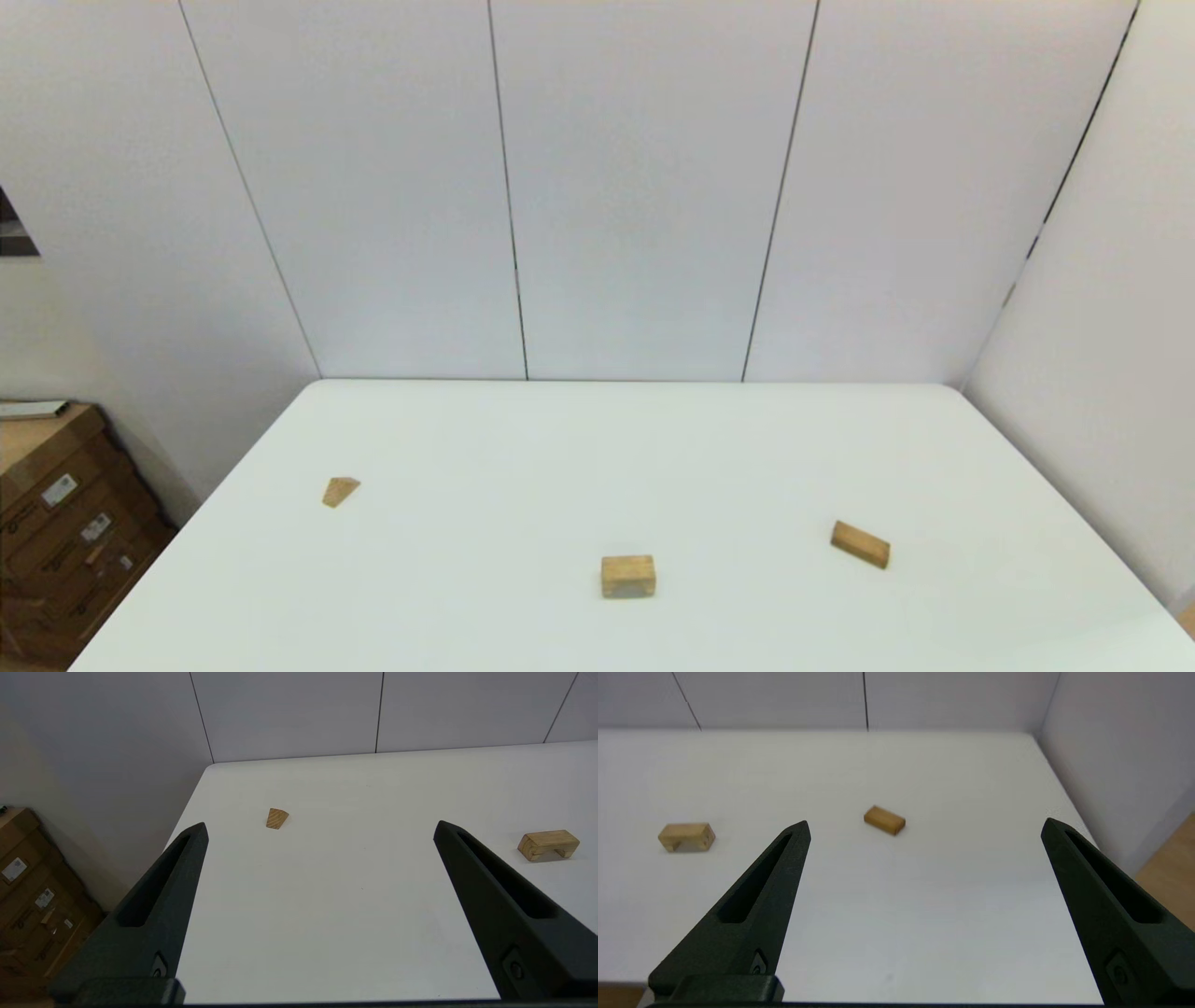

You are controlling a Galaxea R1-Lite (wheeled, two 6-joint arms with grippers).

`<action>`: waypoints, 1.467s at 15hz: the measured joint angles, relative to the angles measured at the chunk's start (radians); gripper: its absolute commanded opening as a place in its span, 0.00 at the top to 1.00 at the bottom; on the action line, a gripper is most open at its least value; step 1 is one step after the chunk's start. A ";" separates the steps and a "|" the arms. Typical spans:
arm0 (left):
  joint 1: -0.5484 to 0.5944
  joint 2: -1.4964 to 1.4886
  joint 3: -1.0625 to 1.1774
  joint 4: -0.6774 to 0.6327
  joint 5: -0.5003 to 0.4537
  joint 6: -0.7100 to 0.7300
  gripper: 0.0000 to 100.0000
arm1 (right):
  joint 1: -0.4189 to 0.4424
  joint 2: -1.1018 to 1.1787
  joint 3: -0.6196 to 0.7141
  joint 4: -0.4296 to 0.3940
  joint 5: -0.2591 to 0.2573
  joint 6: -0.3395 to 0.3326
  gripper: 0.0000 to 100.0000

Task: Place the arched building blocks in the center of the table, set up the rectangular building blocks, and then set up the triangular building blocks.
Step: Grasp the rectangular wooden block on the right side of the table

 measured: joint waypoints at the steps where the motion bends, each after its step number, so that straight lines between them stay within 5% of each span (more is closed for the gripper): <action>1: 0.000 0.000 0.000 0.000 0.000 0.000 0.00 | -0.001 0.103 -0.038 0.006 -0.002 0.007 0.00; 6: 0.000 0.000 0.000 0.000 0.000 0.000 0.00 | -0.007 0.751 -0.223 -0.107 -0.008 -0.007 0.00; 9: 0.000 0.000 0.000 0.000 0.000 0.000 0.00 | -0.009 1.106 -0.398 -0.175 -0.006 -0.062 0.00; 14: 0.000 0.001 0.000 0.000 0.000 0.000 0.00 | -0.017 1.498 -0.658 -0.170 0.020 -0.214 0.00; 17: 0.000 0.001 0.000 0.000 0.000 0.000 0.00 | -0.044 1.611 -0.737 -0.089 0.089 -0.375 0.00; 20: 0.000 0.001 0.000 0.000 0.000 0.000 0.00 | -0.094 1.650 -0.796 0.020 0.262 -0.514 0.00; 22: 0.000 0.001 0.000 0.000 0.000 0.000 0.00 | -0.112 1.661 -0.805 0.030 0.313 -0.617 0.00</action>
